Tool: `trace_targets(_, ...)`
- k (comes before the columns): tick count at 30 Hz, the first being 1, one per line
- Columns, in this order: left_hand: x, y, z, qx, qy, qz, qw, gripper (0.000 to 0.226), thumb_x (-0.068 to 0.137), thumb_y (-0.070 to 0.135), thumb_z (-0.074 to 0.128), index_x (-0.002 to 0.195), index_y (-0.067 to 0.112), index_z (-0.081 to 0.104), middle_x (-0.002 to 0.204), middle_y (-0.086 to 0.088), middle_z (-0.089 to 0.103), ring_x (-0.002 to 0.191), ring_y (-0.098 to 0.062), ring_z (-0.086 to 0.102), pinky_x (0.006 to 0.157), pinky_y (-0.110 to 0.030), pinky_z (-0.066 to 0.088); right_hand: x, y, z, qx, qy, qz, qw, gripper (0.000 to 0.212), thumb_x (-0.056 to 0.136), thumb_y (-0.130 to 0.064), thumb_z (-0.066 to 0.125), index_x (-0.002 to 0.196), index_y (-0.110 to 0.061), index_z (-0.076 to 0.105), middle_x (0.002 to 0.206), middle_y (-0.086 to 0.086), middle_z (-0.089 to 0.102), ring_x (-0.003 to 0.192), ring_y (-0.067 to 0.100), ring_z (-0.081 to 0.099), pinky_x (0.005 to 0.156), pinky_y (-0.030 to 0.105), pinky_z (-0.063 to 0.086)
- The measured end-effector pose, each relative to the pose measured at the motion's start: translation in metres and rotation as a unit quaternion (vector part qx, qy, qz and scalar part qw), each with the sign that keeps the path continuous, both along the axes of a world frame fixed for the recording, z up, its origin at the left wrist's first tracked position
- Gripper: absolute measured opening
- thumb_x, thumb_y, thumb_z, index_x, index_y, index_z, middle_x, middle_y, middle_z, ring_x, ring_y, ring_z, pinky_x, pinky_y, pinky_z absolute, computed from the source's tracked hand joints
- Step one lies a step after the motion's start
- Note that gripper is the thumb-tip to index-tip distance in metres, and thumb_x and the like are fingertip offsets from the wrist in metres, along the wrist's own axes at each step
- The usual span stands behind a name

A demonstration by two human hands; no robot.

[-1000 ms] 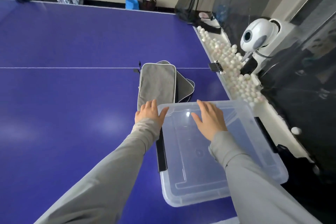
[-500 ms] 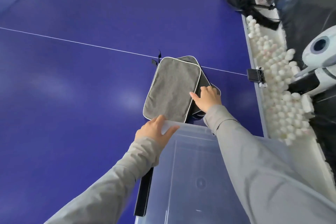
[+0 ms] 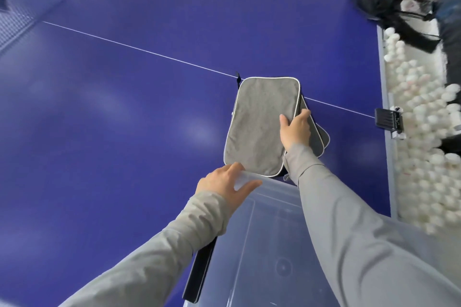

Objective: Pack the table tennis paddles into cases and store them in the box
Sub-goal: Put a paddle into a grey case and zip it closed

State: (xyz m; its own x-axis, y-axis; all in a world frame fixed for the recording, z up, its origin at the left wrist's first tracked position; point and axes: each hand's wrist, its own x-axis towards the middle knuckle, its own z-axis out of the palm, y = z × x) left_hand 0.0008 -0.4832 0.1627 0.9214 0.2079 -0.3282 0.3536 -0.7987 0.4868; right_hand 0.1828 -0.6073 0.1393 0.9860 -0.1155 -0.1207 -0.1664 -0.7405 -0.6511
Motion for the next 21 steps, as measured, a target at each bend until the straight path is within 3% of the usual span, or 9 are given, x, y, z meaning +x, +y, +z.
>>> trace_targets(5, 0.001, -0.001, 0.002, -0.025, -0.011, 0.004, 1.0, 0.048, 0.081, 0.069, 0.044, 0.105, 0.027, 0.05, 0.108, 0.013, 0.06, 0.094, -0.02, 0.057, 0.069, -0.029, 0.04, -0.009, 0.001, 0.039, 0.035, -0.111, -0.008, 0.993, 0.041, 0.094, -0.022, 0.053, 0.124, -0.001, 0.035, 0.119, 0.022, 0.059, 0.105, 0.042, 0.056, 0.083, 0.039, 0.042)
trace_targets(8, -0.002, 0.002, 0.005, -0.081, -0.071, 0.048, 0.993, 0.043, 0.089, 0.058, 0.044, 0.113, 0.024, 0.055, 0.115, 0.011, 0.057, 0.106, -0.016, 0.054, 0.083, -0.032, 0.044, -0.018, 0.001, 0.073, 0.102, -0.172, -0.033, 0.979, 0.039, 0.092, -0.022, 0.054, 0.121, -0.003, 0.036, 0.114, 0.017, 0.061, 0.096, 0.035, 0.058, 0.077, 0.033, 0.04)
trace_targets(10, -0.007, 0.014, 0.008, -0.151, -0.13, 0.123, 0.972, 0.034, 0.093, 0.048, 0.043, 0.109, 0.023, 0.058, 0.109, 0.01, 0.057, 0.108, -0.014, 0.053, 0.088, -0.031, 0.043, -0.025, 0.003, 0.098, 0.163, -0.211, -0.042, 0.963, 0.041, 0.091, -0.022, 0.056, 0.121, -0.002, 0.037, 0.109, 0.013, 0.06, 0.083, 0.012, 0.058, 0.071, 0.023, 0.04)
trace_targets(12, -0.013, 0.039, 0.012, -0.245, -0.153, 0.208, 0.935, 0.024, 0.095, 0.043, 0.043, 0.101, 0.025, 0.058, 0.104, 0.007, 0.057, 0.097, -0.017, 0.055, 0.084, -0.031, 0.043, -0.036, 0.008, 0.121, 0.231, -0.235, -0.041, 0.943, 0.041, 0.089, -0.022, 0.059, 0.121, -0.005, 0.038, 0.105, 0.005, 0.056, 0.074, -0.009, 0.054, 0.063, 0.009, 0.039)
trace_targets(14, -0.017, 0.075, 0.017, -0.303, -0.156, 0.265, 0.902, 0.018, 0.094, 0.042, 0.045, 0.097, 0.028, 0.056, 0.107, 0.001, 0.059, 0.089, -0.017, 0.055, 0.08, -0.031, 0.044, -0.054, 0.017, 0.137, 0.293, -0.22, -0.022, 0.93, 0.038, 0.088, -0.022, 0.061, 0.117, -0.012, 0.038, 0.1, -0.002, 0.055, 0.071, -0.014, 0.054, 0.065, 0.005, 0.041)
trace_targets(16, -0.018, 0.118, 0.027, -0.345, -0.17, 0.292, 0.876, 0.02, 0.095, 0.041, 0.046, 0.098, 0.024, 0.056, 0.104, -0.002, 0.062, 0.091, -0.02, 0.058, 0.078, -0.032, 0.046, -0.08, 0.034, 0.144, 0.329, -0.179, 0.002, 0.927, 0.034, 0.087, -0.025, 0.062, 0.112, -0.02, 0.039, 0.098, -0.008, 0.059, 0.074, -0.011, 0.057, 0.069, 0.01, 0.045)
trace_targets(19, -0.02, 0.179, 0.053, -0.456, -0.152, 0.278, 0.832, 0.029, 0.095, 0.046, 0.042, 0.101, 0.022, 0.057, 0.092, 0.002, 0.064, 0.078, -0.016, 0.063, 0.062, -0.028, 0.048, -0.123, 0.074, 0.136, 0.354, -0.118, 0.04, 0.927, 0.028, 0.086, -0.029, 0.065, 0.106, -0.031, 0.045, 0.107, -0.002, 0.063, 0.088, 0.0, 0.063, 0.076, 0.017, 0.05)
trace_targets(21, -0.031, 0.217, 0.066, -0.515, -0.129, 0.239, 0.813, 0.03, 0.091, 0.053, 0.045, 0.095, 0.026, 0.059, 0.081, 0.006, 0.065, 0.062, -0.008, 0.063, 0.053, -0.021, 0.048, -0.151, 0.108, 0.125, 0.373, -0.087, 0.062, 0.922, 0.03, 0.087, -0.027, 0.065, 0.111, -0.026, 0.048, 0.112, 0.002, 0.064, 0.094, 0.005, 0.065, 0.079, 0.019, 0.05)
